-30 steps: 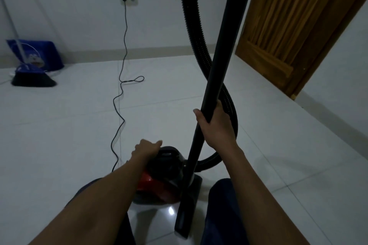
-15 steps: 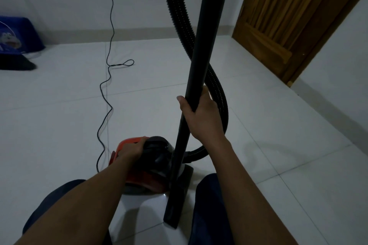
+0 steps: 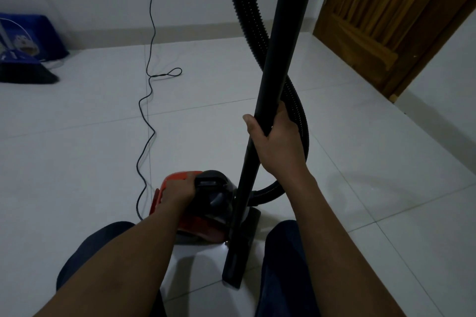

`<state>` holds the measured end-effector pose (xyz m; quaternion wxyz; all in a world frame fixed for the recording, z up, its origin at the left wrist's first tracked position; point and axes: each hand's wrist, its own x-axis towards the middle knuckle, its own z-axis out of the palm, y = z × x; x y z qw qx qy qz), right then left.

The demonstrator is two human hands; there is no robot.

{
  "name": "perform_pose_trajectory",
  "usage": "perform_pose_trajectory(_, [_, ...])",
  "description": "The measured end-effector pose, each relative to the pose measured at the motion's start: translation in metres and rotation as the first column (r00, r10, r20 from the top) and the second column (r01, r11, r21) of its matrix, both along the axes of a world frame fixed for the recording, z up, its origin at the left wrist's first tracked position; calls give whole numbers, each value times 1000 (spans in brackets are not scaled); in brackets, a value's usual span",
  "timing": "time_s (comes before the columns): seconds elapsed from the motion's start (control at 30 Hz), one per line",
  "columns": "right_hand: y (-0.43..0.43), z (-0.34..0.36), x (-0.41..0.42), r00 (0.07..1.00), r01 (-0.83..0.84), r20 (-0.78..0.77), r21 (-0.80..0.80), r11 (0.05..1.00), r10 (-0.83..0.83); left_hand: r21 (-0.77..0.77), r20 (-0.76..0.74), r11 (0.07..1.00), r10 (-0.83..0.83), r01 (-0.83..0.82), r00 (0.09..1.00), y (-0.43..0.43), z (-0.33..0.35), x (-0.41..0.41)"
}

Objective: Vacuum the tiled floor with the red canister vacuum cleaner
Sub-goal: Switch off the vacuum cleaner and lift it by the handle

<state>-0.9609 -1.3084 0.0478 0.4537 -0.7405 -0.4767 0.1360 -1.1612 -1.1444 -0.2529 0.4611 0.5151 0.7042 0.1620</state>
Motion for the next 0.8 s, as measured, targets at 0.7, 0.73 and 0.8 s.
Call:
perform_pose_trajectory(0.7, [6, -2, 7, 1000, 3, -8, 26, 1000, -3, -35, -392, 999, 10, -25, 920, -41, 87, 23])
perform_pose_trajectory(0.73, [6, -2, 6, 1000, 3, -4, 23, 1000, -3, -27, -396, 999, 21, -35, 918, -42, 87, 24])
perform_pose_trajectory(0.8, [6, -3, 6, 1000, 5, -1, 23, 1000, -5, -29, -383, 999, 23, -37, 924, -46, 93, 27])
